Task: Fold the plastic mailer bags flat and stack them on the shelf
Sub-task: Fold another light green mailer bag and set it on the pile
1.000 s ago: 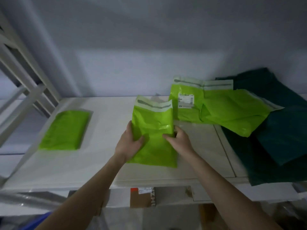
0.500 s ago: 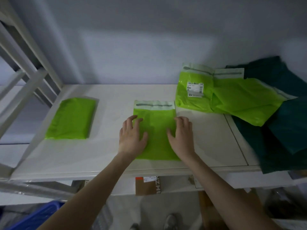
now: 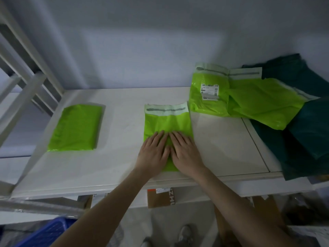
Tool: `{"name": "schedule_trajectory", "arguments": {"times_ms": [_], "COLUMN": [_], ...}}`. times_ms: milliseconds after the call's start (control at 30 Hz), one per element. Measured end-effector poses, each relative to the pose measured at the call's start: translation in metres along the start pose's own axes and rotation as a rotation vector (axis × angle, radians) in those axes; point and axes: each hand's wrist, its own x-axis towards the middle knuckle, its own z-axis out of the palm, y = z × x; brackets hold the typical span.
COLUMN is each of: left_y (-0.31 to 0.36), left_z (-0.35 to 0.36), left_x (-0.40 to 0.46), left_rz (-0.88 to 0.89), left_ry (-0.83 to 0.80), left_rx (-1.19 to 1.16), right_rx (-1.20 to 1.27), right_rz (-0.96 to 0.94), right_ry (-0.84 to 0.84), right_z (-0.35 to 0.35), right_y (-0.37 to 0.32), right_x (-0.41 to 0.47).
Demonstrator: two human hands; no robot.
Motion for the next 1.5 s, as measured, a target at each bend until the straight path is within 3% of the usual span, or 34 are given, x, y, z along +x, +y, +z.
{"name": "schedule_trajectory", "arguments": {"times_ms": [167,267,600,700,800,900,1100,1267,1500], "left_y": [-0.009,-0.017,-0.021,-0.015,-0.013,-0.015,-0.021,-0.03,-0.036], "left_z": [-0.011,-0.017,-0.014,-0.026,-0.037,-0.042,-0.031,-0.017,-0.01], "left_x": [0.001,-0.002,-0.016,-0.001,0.026,0.051,0.086,0.085,0.081], "left_rz": [-0.08,-0.113,-0.06,-0.159,-0.288,-0.238,-0.064,-0.073,-0.119], "left_ry": [-0.054,0.01,0.017,0.024,0.159,0.277,0.025,-0.167,-0.154], "left_rx": [-0.085,-0.053,-0.004,-0.069,-0.193,-0.15,0.052,0.136,0.092], "right_rx": [0.01,-0.089,-0.132,-0.12,-0.094,0.007,0.029,-0.013,0.008], "right_rz": [0.021,0.109,0.086,0.149,0.152,0.062,-0.093,-0.08,-0.044], "right_ry": [-0.011,0.057,0.152,0.146,0.179,0.23,0.097,-0.098,-0.081], "right_z": [-0.012,-0.011,-0.01,-0.019,-0.025,-0.027,-0.024,-0.004,0.001], "right_y": [0.012,0.021,0.024,0.021,0.026,0.029,0.022,0.03,0.033], "right_x": [0.003,-0.001,-0.006,0.006,0.024,0.044,0.088,0.092,0.09]}}
